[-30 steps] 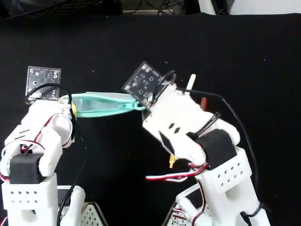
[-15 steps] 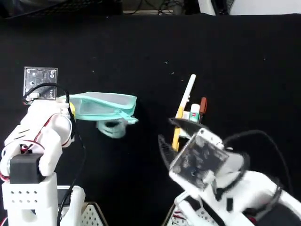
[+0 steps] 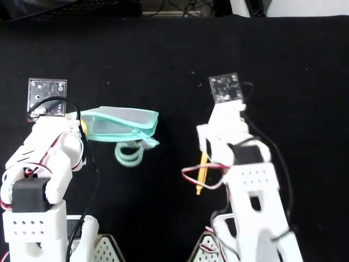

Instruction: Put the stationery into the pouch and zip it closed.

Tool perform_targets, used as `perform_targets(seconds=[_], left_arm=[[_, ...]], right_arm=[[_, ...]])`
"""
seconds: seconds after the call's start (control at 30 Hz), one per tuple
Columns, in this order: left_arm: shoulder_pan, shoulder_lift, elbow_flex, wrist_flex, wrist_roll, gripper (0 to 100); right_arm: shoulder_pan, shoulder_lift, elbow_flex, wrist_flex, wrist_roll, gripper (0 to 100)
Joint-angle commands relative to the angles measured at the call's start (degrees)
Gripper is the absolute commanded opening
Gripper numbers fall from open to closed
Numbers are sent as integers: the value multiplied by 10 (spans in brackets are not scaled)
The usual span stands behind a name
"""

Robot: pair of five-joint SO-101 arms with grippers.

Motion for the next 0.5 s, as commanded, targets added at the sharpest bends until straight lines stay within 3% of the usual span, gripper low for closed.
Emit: perform_targets(seconds=[0.0,0.23,0.47], left_arm=[[-6,4,15,-4,6,30],[-7,4,41,-27,6,30],[-8,4,57,-43,6,30]], right_arm=[[10,91,-29,-40,-10,124],[9,281,-126,-40,-12,122],[13,345,-163,-44,-9,123]])
